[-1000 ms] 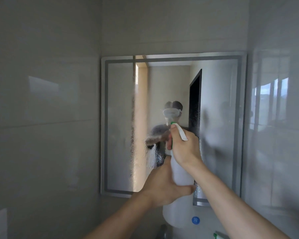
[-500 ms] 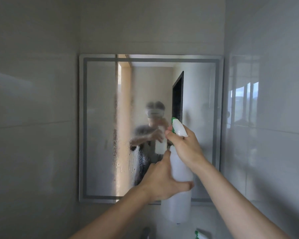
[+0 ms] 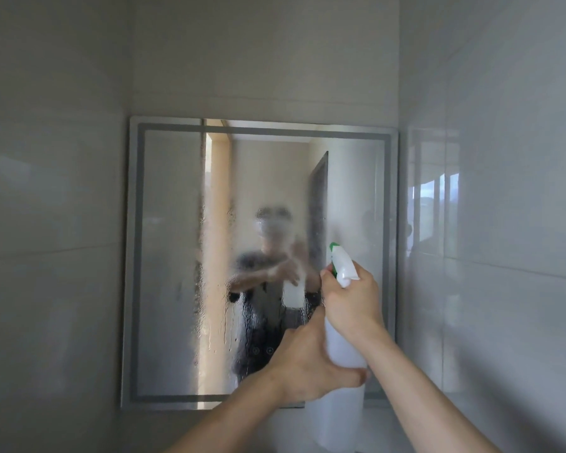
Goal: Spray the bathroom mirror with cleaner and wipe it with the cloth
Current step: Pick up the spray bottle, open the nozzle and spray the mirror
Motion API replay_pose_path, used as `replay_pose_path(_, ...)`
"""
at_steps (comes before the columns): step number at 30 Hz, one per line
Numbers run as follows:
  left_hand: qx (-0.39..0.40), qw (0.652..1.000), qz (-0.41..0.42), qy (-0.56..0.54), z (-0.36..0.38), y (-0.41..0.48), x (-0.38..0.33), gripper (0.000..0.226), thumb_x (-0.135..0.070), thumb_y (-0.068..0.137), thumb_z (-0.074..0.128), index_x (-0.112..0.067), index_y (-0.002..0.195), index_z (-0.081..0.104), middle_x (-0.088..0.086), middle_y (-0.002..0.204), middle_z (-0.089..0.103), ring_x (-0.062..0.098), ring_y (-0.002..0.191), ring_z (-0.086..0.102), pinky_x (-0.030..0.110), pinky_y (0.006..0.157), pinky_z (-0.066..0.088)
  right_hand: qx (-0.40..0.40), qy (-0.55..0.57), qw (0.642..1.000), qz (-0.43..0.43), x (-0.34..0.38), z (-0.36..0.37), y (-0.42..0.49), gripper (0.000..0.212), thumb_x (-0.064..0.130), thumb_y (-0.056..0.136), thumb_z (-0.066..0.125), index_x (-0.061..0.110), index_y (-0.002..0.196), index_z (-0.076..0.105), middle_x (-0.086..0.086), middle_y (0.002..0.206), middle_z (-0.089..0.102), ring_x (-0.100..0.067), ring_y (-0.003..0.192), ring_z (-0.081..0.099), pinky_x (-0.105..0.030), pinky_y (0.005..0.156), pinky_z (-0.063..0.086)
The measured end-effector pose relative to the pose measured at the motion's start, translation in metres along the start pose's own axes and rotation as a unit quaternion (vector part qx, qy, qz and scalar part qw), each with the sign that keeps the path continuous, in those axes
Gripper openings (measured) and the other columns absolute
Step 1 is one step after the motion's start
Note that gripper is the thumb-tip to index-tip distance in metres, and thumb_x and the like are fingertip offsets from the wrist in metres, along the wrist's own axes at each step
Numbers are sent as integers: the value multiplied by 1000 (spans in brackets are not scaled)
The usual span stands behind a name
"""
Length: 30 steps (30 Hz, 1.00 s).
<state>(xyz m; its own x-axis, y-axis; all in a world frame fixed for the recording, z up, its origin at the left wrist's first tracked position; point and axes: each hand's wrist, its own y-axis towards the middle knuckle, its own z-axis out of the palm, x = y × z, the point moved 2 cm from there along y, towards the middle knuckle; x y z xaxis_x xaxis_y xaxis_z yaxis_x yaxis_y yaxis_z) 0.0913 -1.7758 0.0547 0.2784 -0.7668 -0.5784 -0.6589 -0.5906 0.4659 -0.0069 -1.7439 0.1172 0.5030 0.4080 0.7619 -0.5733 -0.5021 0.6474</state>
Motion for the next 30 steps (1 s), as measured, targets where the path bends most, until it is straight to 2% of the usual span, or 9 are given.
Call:
replay_pose_path(6, 17, 999, 3, -30, 1, 7, -9, 84, -60, 55, 84, -46, 127, 42, -20, 118, 67, 8, 114, 64, 36, 94, 56, 0, 3, 1000, 3, 3, -14, 8, 7, 18, 90, 67, 23, 85, 68, 10, 64, 64, -18, 62, 57, -28, 64, 50)
replay_pose_path(9, 21, 999, 10, -26, 5, 11, -18, 81, -61, 53, 84, -49, 121, 43, -21, 112, 69, 8, 108, 66, 36, 92, 57, -23, 9, 1000, -13, 9, -26, 10, 17, 30, 91, 65, 14, 86, 68, -6, 69, 69, -16, 58, 54, -25, 57, 46)
replay_pose_path(11, 27, 999, 16, -21, 8, 13, -25, 80, -63, 52, 84, -49, 119, 42, -21, 111, 69, 9, 107, 67, 37, 91, 57, -40, 2, 999, -19, 13, -34, 12, 30, 34, 97, 62, 5, 96, 67, -19, 82, 71, -27, 66, 58, -34, 66, 50)
replay_pose_path(13, 36, 999, 21, -19, 11, 16, -33, 80, -63, 51, 82, -48, 120, 43, -20, 110, 69, 12, 107, 67, 39, 90, 58, -52, -14, 998, -33, 17, -43, 13, 37, 34, 101, 57, -3, 102, 61, -23, 82, 68, -38, 77, 61, -45, 75, 52)
replay_pose_path(17, 51, 998, 32, 9, 16, 19, -45, 75, -63, 50, 79, -44, 113, 45, -17, 105, 69, 17, 103, 67, 41, 88, 58, -59, -50, 997, -29, 20, -60, 11, 46, 41, 89, 48, -2, 88, 64, -20, 76, 67, -39, 77, 62, -44, 72, 54)
replay_pose_path(20, 57, 997, 44, 24, 21, 21, -54, 74, -61, 50, 79, -43, 113, 45, -16, 104, 69, 17, 101, 68, 40, 87, 58, -68, -43, 997, -15, 18, -70, 11, 46, 36, 88, 47, -8, 98, 54, -31, 87, 64, -44, 77, 59, -53, 77, 55)
replay_pose_path(22, 61, 997, 48, 28, 23, 21, -60, 73, -60, 51, 79, -43, 114, 46, -15, 104, 70, 18, 101, 68, 40, 87, 58, -78, -41, 996, -17, 18, -76, 11, 44, 35, 85, 47, -8, 88, 57, -26, 80, 65, -41, 72, 57, -44, 69, 55)
replay_pose_path(25, 66, 995, 58, 42, 23, 23, -69, 71, -60, 49, 75, -40, 111, 48, -13, 101, 71, 19, 97, 68, 41, 85, 59, -73, -8, 997, -5, 18, -85, 11, 34, 36, 77, 46, 7, 73, 63, 6, 61, 64, -16, 59, 57, -24, 54, 47)
replay_pose_path(30, 69, 992, 81, 61, 16, 30, -86, 65, -59, 51, 72, -37, 108, 48, -14, 98, 68, 19, 93, 68, 43, 81, 59, -42, 24, 998, 28, 30, -100, 24, 13, 20, 83, 59, 7, 83, 63, -3, 73, 64, -4, 49, 56, -25, 56, 47)
